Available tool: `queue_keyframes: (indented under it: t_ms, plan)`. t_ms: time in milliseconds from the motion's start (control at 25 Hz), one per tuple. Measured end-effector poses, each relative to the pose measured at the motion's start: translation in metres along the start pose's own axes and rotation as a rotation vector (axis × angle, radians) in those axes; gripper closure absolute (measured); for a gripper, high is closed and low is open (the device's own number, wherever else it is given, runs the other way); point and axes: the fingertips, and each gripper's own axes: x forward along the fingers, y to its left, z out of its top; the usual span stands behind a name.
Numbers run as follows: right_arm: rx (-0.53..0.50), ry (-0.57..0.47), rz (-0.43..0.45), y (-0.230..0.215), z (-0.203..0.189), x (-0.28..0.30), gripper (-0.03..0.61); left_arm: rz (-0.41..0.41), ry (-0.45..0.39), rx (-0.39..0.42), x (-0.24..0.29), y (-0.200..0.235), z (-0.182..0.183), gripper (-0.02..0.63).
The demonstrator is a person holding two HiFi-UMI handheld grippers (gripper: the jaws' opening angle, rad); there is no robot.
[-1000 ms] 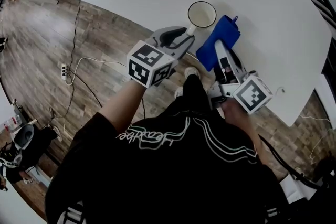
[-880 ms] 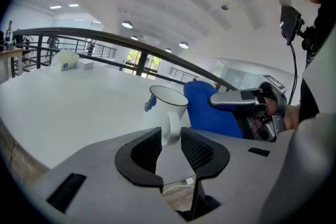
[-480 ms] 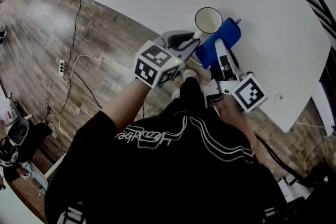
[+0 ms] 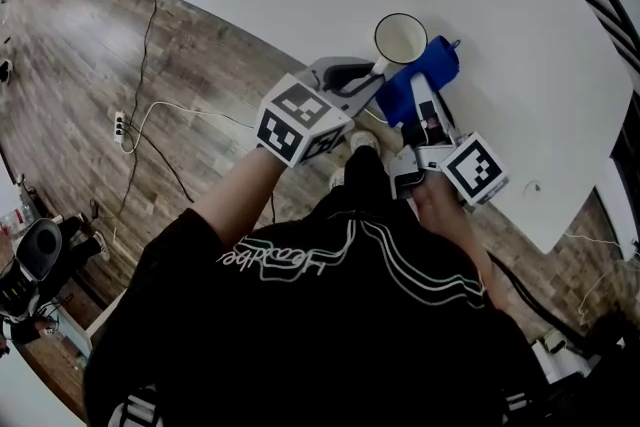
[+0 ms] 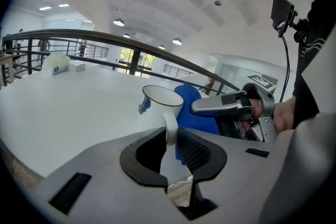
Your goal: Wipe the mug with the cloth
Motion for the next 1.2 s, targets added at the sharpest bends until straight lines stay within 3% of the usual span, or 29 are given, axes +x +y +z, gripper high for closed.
queue_keyframes:
  t_ms: [240,520,920,1200]
  plan:
    - [0.052,0.056,-0.118,-0.028,-0.004,0.002,0.531,-0.015,-0.011,-0.013,0.002,-0.004,0.008,0.541]
    - [0.001,0.085,-0.154,-0.041,-0.01,0.002,0.531,-0.019,-0.023,-0.01,0.0,-0.008,0.002,0.541]
    - [-0.181,0.135,-0.083,-0.022,0.015,-0.014,0.531,0.017,-0.004,0.007,-0.006,-0.003,0.002,0.541]
    - [-0.283,0.222,0.035,0.001,0.039,-0.017,0.531,0.062,0.029,0.082,-0.008,-0.002,0.007,0.541]
